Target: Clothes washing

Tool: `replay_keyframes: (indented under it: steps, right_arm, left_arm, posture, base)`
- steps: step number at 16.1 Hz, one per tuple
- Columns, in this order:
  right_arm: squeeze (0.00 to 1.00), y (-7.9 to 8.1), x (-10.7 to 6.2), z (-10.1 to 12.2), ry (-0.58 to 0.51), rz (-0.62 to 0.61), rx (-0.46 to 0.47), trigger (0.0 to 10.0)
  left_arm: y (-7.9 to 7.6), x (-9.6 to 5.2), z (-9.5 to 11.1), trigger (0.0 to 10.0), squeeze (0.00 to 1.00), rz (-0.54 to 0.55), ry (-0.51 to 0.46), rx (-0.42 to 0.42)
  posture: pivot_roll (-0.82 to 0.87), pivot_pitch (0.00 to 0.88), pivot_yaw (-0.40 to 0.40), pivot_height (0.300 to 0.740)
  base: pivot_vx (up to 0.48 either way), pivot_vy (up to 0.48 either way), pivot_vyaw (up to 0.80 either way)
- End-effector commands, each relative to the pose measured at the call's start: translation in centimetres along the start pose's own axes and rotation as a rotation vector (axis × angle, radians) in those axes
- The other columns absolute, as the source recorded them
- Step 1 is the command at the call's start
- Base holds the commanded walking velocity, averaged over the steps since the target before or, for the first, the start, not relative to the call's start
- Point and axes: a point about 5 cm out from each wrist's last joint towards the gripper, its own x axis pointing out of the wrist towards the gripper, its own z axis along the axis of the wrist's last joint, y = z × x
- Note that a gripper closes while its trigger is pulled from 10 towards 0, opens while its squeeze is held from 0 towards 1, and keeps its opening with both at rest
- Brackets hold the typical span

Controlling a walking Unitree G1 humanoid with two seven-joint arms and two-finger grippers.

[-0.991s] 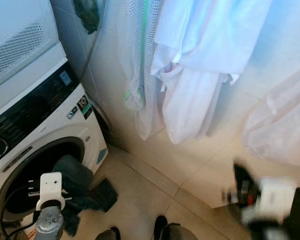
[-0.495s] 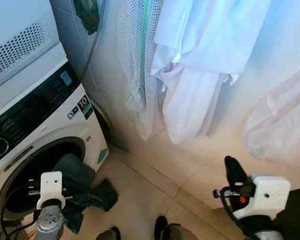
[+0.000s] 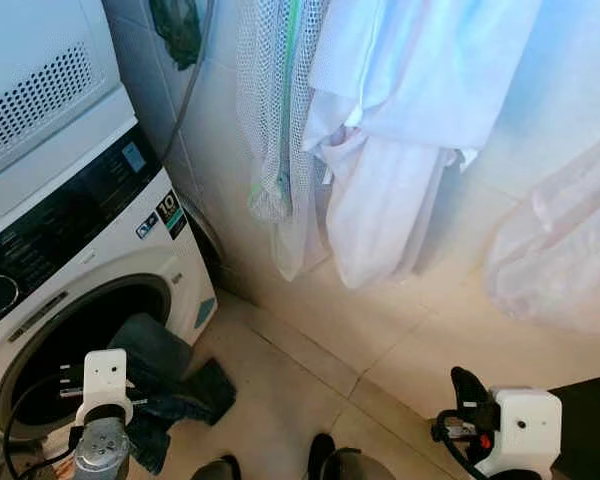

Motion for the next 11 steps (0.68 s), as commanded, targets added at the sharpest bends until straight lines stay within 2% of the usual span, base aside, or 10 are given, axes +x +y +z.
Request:
replay_keyframes:
  steps: [1, 11]
  right_arm:
    - [0.00, -0.06, -0.15, -0.04, 0.002, 0.003, 0.007, 10.0]
    - [0.00, -0.13, 0.04, 0.44, -0.038, 0.023, 0.046, 10.0]
  left_arm:
    - [0.29, -0.13, 0.00, 10.0, 0.00, 0.015, -0.011, -0.005]
    - [-0.29, -0.18, 0.07, 10.0, 0.00, 0.021, -0.010, -0.024]
  posture:
    - [0.01, 0.220, -0.031, 0.740]
    - [0.00, 0.254, -0.046, 0.735]
  base:
    - [0.000, 0.000, 0.00]
    - [0.000, 0.000, 0.00]
